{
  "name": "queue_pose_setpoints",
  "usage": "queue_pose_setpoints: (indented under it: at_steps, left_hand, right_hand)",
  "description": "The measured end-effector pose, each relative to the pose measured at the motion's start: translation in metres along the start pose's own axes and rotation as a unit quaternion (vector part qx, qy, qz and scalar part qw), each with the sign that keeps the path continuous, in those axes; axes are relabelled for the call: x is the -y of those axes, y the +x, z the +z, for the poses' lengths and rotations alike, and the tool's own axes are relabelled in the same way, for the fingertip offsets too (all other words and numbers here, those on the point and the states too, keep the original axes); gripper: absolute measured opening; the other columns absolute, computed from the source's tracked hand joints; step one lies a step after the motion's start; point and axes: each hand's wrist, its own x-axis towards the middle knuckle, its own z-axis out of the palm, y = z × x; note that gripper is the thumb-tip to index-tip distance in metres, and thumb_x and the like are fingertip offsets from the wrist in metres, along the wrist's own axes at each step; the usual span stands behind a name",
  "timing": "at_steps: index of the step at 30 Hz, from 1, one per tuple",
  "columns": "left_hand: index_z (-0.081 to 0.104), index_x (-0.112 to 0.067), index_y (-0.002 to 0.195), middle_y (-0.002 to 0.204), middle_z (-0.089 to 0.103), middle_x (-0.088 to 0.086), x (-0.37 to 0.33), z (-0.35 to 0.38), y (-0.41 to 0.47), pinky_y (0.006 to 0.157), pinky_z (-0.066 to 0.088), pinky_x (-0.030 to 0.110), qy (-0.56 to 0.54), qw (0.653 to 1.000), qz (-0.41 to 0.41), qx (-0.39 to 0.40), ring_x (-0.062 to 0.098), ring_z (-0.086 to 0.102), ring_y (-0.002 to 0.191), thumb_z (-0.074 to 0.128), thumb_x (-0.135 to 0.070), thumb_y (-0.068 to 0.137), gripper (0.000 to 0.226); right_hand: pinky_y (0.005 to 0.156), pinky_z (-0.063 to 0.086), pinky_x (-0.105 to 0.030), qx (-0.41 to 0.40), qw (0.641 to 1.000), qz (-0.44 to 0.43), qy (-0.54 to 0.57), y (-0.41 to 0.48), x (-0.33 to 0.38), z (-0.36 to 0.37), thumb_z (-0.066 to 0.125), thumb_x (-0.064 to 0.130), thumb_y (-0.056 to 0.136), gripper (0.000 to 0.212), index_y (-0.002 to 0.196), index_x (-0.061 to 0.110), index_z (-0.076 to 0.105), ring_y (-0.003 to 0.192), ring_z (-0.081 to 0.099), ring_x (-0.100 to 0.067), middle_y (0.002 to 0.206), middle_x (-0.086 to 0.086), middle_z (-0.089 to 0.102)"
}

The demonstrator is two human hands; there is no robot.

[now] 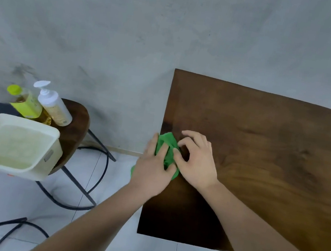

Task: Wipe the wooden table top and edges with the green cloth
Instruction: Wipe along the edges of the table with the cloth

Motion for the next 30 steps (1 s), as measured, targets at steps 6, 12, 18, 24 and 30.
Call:
queue_pose_setpoints:
  at_steps: [6, 12, 18, 24, 30]
  left_hand:
    - [0.007, -0.038, 0.177, 0.185, -0.016, -0.002, -0.037, 0.012, 0.016, 0.137, 0.001, 0.054, 0.203, 0.979, -0.008, -0.002, 0.024, -0.018, 0.17, 0.022, -0.066, 0.103, 0.081]
    - [-0.001, -0.037, 0.177, 0.185, -0.018, 0.0, -0.123, 0.067, 0.036, 0.136, -0.008, 0.052, 0.209, 0.978, -0.007, 0.008, 0.022, -0.021, 0.169, 0.024, -0.064, 0.106, 0.079]
    - [0.003, -0.036, 0.178, 0.186, -0.007, -0.002, -0.213, 0.113, 0.059, 0.136, -0.007, 0.045, 0.112, 0.994, 0.002, 0.012, 0.019, -0.012, 0.171, 0.041, -0.052, 0.111, 0.078]
    - [0.049, -0.022, 0.165, 0.17, 0.046, 0.002, -0.235, 0.106, 0.074, 0.13, 0.031, 0.039, -0.024, 0.999, -0.003, -0.025, 0.026, 0.041, 0.159, 0.054, -0.028, 0.114, 0.051]
    - [0.069, -0.025, 0.144, 0.143, 0.061, 0.0, -0.184, 0.052, 0.093, 0.118, 0.049, 0.047, 0.055, 0.995, -0.037, -0.078, 0.028, 0.059, 0.136, 0.067, -0.026, 0.109, 0.036]
  right_hand:
    - [0.114, 0.035, -0.038, -0.012, 0.999, 0.04, -0.009, -0.005, -0.028, -0.026, 0.066, 0.013, 0.103, 0.012, 0.092, 0.017, 0.069, 0.133, 0.054, -0.018, 0.132, 0.0, 0.065]
    - [0.12, 0.033, -0.045, 0.01, 0.995, 0.097, -0.037, -0.018, -0.104, -0.082, 0.063, 0.014, 0.106, 0.009, 0.102, 0.012, 0.071, 0.137, 0.051, -0.025, 0.139, -0.004, 0.061]
    - [0.122, 0.031, -0.046, 0.002, 0.991, 0.121, -0.064, -0.024, -0.193, -0.135, 0.062, 0.015, 0.107, 0.011, 0.103, 0.012, 0.073, 0.144, 0.048, -0.026, 0.146, -0.007, 0.059]
    - [0.121, 0.03, -0.048, 0.01, 0.985, 0.158, -0.062, -0.025, -0.231, -0.154, 0.069, 0.013, 0.101, 0.012, 0.113, 0.013, 0.072, 0.145, 0.047, -0.032, 0.149, -0.009, 0.057]
    - [0.103, 0.043, -0.04, -0.006, 0.999, 0.034, -0.037, -0.023, -0.202, -0.154, 0.063, 0.032, 0.106, 0.02, 0.125, 0.025, 0.068, 0.117, 0.053, -0.017, 0.126, 0.008, 0.058]
